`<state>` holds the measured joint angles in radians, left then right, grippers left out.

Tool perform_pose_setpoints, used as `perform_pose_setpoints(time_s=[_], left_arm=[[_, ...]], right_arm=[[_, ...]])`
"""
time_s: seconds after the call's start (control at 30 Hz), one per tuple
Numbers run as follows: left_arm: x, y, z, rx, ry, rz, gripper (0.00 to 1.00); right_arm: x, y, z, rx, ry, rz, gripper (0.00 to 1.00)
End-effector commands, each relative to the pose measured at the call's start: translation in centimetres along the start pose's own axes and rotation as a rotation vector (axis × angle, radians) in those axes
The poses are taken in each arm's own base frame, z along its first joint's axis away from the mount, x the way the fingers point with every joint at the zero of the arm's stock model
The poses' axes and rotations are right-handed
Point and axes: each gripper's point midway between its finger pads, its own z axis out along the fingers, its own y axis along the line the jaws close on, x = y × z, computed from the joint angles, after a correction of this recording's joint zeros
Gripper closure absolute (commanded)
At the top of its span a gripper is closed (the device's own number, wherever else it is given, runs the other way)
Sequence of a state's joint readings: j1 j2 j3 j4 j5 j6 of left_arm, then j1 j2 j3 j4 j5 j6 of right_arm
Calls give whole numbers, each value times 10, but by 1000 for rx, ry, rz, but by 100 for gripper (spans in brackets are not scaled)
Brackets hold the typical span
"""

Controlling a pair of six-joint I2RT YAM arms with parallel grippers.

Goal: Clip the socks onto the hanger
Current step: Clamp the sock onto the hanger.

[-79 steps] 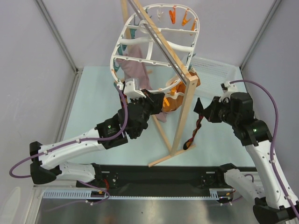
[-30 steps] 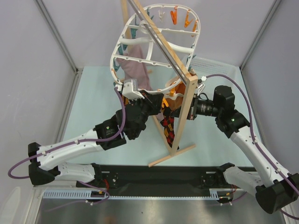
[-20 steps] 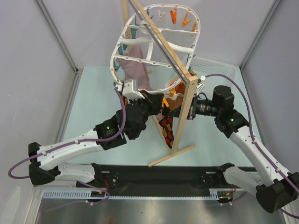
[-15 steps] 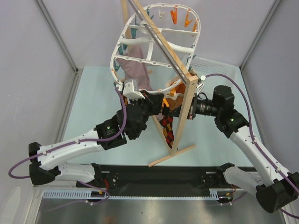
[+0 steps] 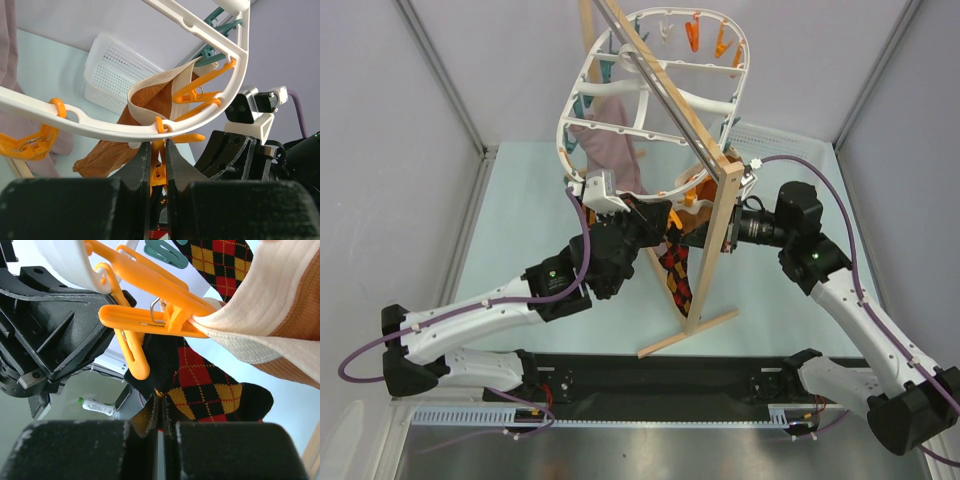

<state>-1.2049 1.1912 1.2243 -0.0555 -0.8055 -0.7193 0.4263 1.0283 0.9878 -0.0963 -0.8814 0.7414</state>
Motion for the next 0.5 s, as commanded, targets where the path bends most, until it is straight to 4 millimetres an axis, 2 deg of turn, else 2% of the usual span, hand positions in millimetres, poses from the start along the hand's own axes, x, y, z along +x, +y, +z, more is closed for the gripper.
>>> perform_pose_setpoints(time_s=[0.0, 0.4, 0.47], left_arm=[[4, -2, -3, 20, 18, -18, 89], [1, 2, -6, 15, 10, -23, 85], [1, 2, -6, 16, 9, -24, 81]], right_arm=[[-13, 22, 0, -63, -22, -49, 100], [-21, 32, 0, -94, -50, -63, 100], [-21, 32, 0, -95, -49, -60, 100]])
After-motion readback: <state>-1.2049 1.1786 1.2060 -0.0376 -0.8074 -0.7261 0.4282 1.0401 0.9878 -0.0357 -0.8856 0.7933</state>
